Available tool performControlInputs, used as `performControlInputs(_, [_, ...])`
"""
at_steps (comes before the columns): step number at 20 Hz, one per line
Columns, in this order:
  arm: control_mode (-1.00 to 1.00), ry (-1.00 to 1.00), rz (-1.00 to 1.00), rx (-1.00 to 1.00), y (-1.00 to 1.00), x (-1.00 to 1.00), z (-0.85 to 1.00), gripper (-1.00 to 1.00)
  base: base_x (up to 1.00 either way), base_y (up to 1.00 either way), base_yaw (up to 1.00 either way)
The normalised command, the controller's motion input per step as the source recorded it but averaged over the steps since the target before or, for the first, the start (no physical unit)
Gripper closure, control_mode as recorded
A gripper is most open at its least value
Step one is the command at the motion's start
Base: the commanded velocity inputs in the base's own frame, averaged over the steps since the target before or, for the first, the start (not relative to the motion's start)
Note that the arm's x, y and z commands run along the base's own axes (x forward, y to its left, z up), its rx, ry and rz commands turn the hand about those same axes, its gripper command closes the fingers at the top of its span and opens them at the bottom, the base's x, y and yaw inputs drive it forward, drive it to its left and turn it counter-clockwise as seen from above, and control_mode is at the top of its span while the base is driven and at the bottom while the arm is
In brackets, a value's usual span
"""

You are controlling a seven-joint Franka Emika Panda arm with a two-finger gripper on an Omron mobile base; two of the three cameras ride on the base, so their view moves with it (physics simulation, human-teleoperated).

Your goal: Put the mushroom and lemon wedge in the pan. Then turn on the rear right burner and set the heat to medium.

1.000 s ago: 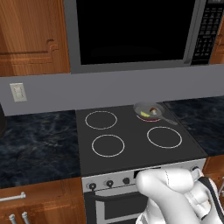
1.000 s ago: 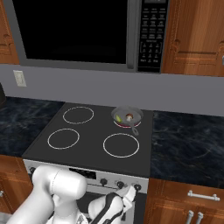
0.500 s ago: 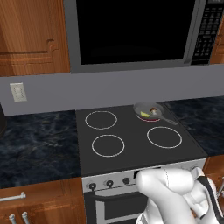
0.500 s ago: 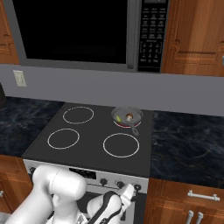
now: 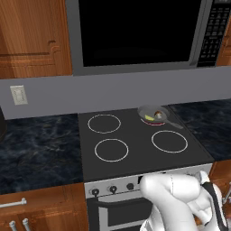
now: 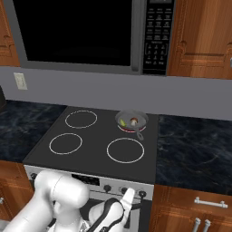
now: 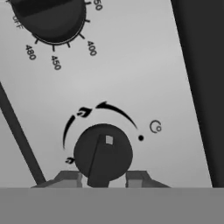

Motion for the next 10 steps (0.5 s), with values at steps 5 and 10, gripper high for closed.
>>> performControlInputs(5, [-1.00,0.00,0.00,-0.32,0.00,-0.12,0.00,1.00,0.00,0.00,0.00])
performControlInputs(10, [-1.00,-0.01,0.00,-0.33,0.00,-0.14,0.00,1.00,0.00,0.00,0.00])
